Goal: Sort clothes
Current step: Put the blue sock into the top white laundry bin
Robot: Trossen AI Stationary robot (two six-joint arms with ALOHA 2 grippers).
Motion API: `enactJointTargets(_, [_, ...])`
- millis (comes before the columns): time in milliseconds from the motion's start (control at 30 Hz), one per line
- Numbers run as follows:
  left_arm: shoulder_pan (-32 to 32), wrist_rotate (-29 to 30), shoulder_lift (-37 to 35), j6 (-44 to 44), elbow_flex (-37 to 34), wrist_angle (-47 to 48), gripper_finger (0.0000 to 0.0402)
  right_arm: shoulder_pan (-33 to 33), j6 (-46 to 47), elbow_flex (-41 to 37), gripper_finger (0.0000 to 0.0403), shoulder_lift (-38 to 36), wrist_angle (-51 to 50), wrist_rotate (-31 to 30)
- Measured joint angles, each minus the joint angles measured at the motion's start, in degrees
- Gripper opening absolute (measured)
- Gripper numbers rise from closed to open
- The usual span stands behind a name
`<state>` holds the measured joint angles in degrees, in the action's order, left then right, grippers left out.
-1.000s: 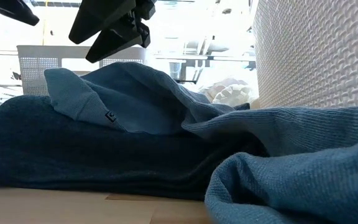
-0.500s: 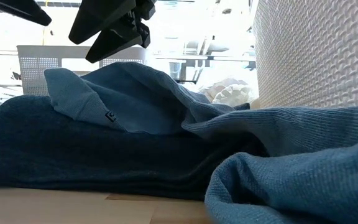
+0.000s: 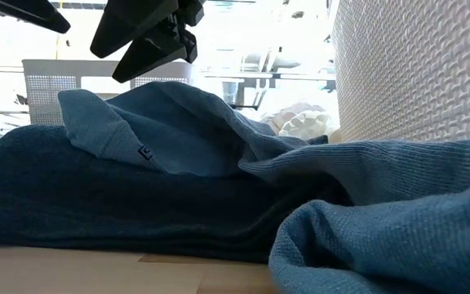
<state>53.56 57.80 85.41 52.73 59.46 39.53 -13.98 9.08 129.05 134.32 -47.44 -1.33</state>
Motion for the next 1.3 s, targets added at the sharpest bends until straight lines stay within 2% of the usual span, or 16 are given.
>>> enactJointTargets(233, [1.2,-3.8,0.0,0.2,0.0,-0.1,0.0155,0.0,0.0,0.0,0.0243,0.0,0.0,0.0])
enactJointTargets(567, [2.3,-7.2,0.0,-5.0,0.0,-0.2,0.0156,0.0,0.0,0.0,0.0243,0.0,0.5,0.0])
enactJointTargets(700, [3.0,-9.8,0.0,-7.2,0.0,0.0,0.0155,0.0,0.4,0.0,0.0243,0.0,4.6,0.0])
enactJointTargets(1000, [3.3,-9.8,0.0,-9.0,0.0,0.1,0.0156,0.2,4.0,0.1,0.0243,0.0,18.7,0.1])
enactJointTargets(1133, [3.3,-10.6,0.0,-9.0,0.0,1.1,0.0156,0.2,8.3,0.1,0.0243,-0.1,17.1,2.8])
enactJointTargets(1300, [3.3,-14.2,0.0,-8.7,0.0,3.3,0.0156,0.6,7.8,0.1,0.0243,-0.1,5.3,6.2])
